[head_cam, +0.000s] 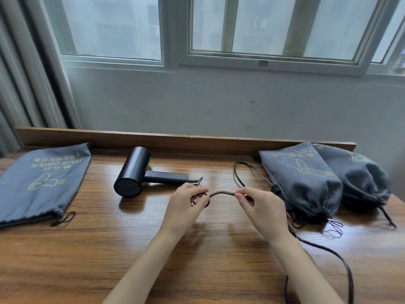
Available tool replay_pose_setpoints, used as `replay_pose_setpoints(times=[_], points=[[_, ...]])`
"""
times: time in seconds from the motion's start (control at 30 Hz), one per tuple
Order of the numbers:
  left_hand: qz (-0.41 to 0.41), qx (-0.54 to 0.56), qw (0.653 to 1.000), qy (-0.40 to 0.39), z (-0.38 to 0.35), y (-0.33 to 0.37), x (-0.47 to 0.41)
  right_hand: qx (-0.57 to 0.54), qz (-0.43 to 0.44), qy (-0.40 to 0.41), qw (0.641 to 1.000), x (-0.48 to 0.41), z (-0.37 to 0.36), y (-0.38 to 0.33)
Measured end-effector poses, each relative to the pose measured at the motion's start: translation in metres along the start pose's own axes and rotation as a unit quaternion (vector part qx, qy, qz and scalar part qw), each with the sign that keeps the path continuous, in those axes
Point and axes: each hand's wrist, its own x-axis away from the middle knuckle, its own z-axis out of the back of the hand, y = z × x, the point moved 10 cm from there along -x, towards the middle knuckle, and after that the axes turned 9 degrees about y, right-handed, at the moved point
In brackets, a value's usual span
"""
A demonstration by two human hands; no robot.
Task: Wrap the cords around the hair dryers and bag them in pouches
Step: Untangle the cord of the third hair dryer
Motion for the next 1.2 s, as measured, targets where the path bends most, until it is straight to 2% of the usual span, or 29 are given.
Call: replay_pose_setpoints(times=[0.23, 0.33, 0.43, 0.53, 0.6, 0.7, 0.87, 0.97, 1.03, 1.13, 1.2], points=[[0.066, 0.06, 0.995, 0.043, 0.0, -0.006, 0.004, -0.051, 0.034, 0.002, 0.998, 0.004, 0.004, -0.015], [0.062, 0.065, 0.995, 0.04, -0.007, -0.007, 0.009, -0.085, 0.059, -0.006, 0.995, 0.009, 0.002, -0.03], [0.048, 0.07, 0.996, 0.022, -0.011, -0.003, 0.011, -0.045, 0.103, -0.022, 0.993, 0.013, -0.006, -0.044], [0.007, 0.098, 0.995, 0.03, -0.006, 0.01, 0.01, -0.013, 0.094, -0.04, 0.995, 0.013, -0.014, -0.041], [-0.032, 0.109, 0.994, 0.007, -0.013, 0.023, 0.015, 0.003, 0.105, -0.051, 0.993, 0.014, -0.021, -0.043], [-0.113, 0.051, 0.992, -0.013, -0.026, 0.038, 0.025, 0.023, 0.135, -0.056, 0.989, 0.017, -0.027, -0.048], [-0.179, 0.062, 0.982, -0.005, -0.028, 0.053, 0.029, -0.057, 0.039, -0.066, 0.995, 0.01, -0.021, -0.033], [-0.19, 0.096, 0.977, -0.027, -0.03, 0.058, 0.034, -0.1, 0.047, -0.102, 0.989, 0.011, -0.024, -0.037], [-0.158, 0.106, 0.981, -0.034, -0.029, 0.05, 0.031, -0.129, 0.052, -0.11, 0.984, 0.013, -0.023, -0.037], [-0.065, 0.153, 0.986, -0.03, -0.026, 0.027, 0.014, -0.2, 0.018, -0.118, 0.972, 0.011, -0.02, -0.032], [-0.09, 0.101, 0.989, -0.055, -0.025, 0.024, 0.009, -0.226, 0.009, -0.125, 0.966, 0.01, -0.021, -0.028]])
